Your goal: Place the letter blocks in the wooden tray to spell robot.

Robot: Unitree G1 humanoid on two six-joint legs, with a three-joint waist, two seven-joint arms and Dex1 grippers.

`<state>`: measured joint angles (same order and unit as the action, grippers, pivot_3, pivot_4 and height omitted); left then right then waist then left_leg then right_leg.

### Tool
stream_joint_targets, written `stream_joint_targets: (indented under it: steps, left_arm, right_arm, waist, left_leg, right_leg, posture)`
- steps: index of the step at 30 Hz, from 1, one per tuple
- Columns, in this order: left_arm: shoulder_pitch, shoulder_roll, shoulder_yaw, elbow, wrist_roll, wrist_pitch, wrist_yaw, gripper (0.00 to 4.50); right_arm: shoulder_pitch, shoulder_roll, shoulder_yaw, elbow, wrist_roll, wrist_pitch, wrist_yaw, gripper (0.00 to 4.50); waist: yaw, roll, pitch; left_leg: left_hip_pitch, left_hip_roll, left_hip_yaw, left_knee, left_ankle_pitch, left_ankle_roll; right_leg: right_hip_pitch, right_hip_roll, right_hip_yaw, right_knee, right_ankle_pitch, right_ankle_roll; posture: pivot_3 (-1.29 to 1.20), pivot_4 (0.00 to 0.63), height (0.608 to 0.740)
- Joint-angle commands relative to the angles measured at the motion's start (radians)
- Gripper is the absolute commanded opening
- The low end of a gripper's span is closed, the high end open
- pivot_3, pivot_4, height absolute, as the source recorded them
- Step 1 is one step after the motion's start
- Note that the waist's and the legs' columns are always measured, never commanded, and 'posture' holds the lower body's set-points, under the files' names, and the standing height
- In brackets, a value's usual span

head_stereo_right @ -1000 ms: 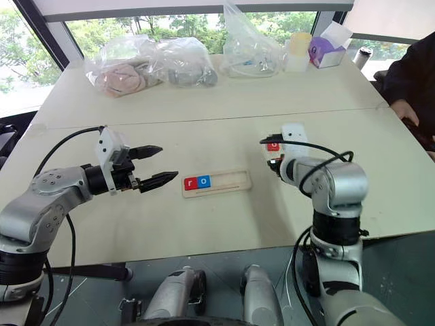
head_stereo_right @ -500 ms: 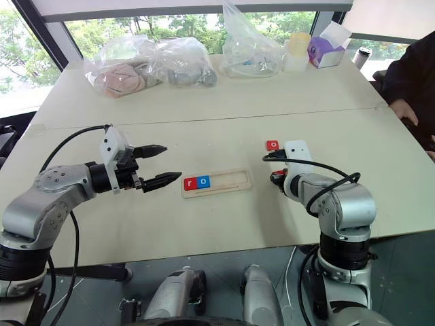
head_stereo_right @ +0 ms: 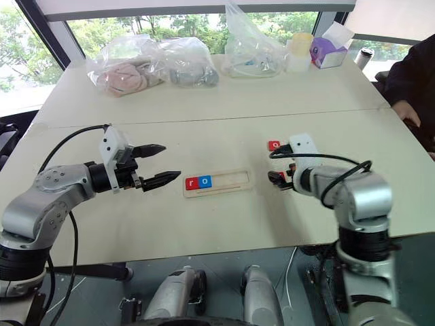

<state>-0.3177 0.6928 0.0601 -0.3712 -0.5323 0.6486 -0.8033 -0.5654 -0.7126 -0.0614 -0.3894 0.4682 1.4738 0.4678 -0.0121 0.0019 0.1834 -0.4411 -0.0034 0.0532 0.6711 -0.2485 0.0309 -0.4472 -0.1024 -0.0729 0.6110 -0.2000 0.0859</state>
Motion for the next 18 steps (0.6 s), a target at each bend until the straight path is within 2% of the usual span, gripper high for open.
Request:
stream_joint_targets:
  steps: [1,3,6,9,12,18]
  left_arm:
    - [-0.01,0.01,0.018,-0.025,0.0,-0.01,0.004,4.5]
    - [-0.011,0.009,0.019,-0.026,0.001,-0.013,0.006,4.5]
    - [-0.01,0.015,0.017,-0.026,0.004,-0.017,0.002,4.5]
    - [-0.021,0.015,0.014,-0.021,0.005,-0.016,0.001,4.5]
    - [-0.032,0.009,0.022,-0.022,-0.007,-0.009,0.007,4.5]
    - [-0.014,0.023,0.035,-0.048,-0.017,0.005,0.012,4.5]
  right_arm:
    - [-0.005,-0.202,0.101,0.04,-0.005,-0.37,0.352,4.46]
    - [0.032,-0.288,0.155,0.112,-0.09,-0.653,0.495,4.46]
    - [0.049,-0.36,0.294,0.283,-0.334,-1.131,0.583,4.46]
    - [-0.007,-0.335,0.361,0.492,-0.412,-1.37,0.69,4.46]
    - [-0.074,-0.293,0.389,0.67,-0.44,-1.512,0.788,4.46]
    - [-0.164,-0.196,0.373,0.891,-0.439,-1.6,0.886,4.46]
  waist:
    - [0.001,-0.001,0.0]
    - [0.001,-0.002,0.001]
    - [0.0,-0.004,0.002]
    - [0.0,-0.005,0.003]
    - [0.0,-0.004,0.005]
    - [0.003,-0.006,0.006]
  left_leg:
    - [0.0,0.0,0.0,0.0,0.0,0.0]
    - [0.001,0.0,0.0,-0.001,0.0,0.0]
    - [0.001,0.0,0.0,-0.001,0.0,0.0]
    - [0.002,0.0,0.002,0.001,0.0,0.0]
    - [0.001,0.001,0.002,0.005,0.0,0.0]
    - [0.001,0.001,0.001,0.009,0.0,0.0]
  right_leg:
    - [0.0,0.0,0.0,0.0,-0.001,0.001]
    - [0.001,0.001,0.0,-0.001,-0.002,0.003]
    - [0.002,0.0,0.0,-0.001,-0.003,0.004]
    - [0.002,0.0,0.0,-0.001,-0.003,0.004]
    - [0.002,0.0,0.0,0.001,-0.001,0.002]
    - [0.004,0.0,0.0,0.002,0.001,-0.001]
  posture:
    - [0.0,0.15,0.725]
    - [0.0,0.15,0.725]
    - [0.0,0.15,0.725]
    - [0.0,0.15,0.725]
    - [0.0,0.15,0.725]
    - [0.0,0.15,0.725]
